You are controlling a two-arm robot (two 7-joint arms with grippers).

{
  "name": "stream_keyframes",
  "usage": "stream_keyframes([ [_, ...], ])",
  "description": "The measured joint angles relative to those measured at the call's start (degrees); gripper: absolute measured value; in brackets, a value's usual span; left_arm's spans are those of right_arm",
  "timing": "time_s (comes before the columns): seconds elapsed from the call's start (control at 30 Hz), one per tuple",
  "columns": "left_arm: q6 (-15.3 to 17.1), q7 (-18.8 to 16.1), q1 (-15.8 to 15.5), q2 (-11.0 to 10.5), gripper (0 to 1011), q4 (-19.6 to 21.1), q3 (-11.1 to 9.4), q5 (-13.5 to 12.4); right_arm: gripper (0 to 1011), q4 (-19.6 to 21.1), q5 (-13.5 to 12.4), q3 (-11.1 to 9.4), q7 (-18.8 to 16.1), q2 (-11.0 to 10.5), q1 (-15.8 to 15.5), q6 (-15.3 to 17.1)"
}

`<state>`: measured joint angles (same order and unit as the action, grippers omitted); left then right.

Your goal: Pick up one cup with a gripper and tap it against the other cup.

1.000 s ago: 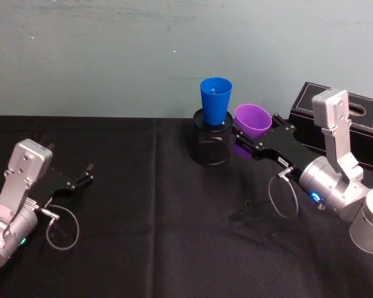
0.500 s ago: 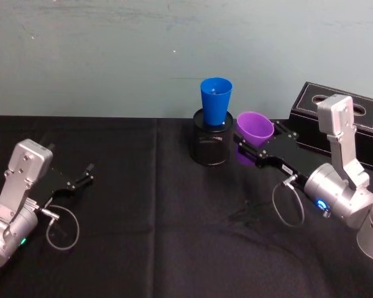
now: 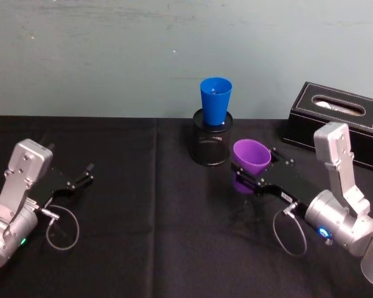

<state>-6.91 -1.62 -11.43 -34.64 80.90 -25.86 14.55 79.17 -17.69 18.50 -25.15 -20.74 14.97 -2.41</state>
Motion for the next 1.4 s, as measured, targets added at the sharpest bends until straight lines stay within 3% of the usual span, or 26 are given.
stream_keyframes([
  [0.23,0.0,0.0,0.0,0.0,1011,0.0,0.0,0.0,739,0.3,0.23,0.19,1.06,-0.2,-1.92,-0.55],
  [0.6,0.0,0.0,0.0,0.0,1011,0.0,0.0,0.0,739,-3.53,1.01,1.05,0.61,0.93,-2.19,-3.3],
  [1.4,0.0,0.0,0.0,0.0,1011,0.0,0.0,-0.01,738,-5.08,1.71,0.96,0.16,1.05,-2.79,-3.54],
])
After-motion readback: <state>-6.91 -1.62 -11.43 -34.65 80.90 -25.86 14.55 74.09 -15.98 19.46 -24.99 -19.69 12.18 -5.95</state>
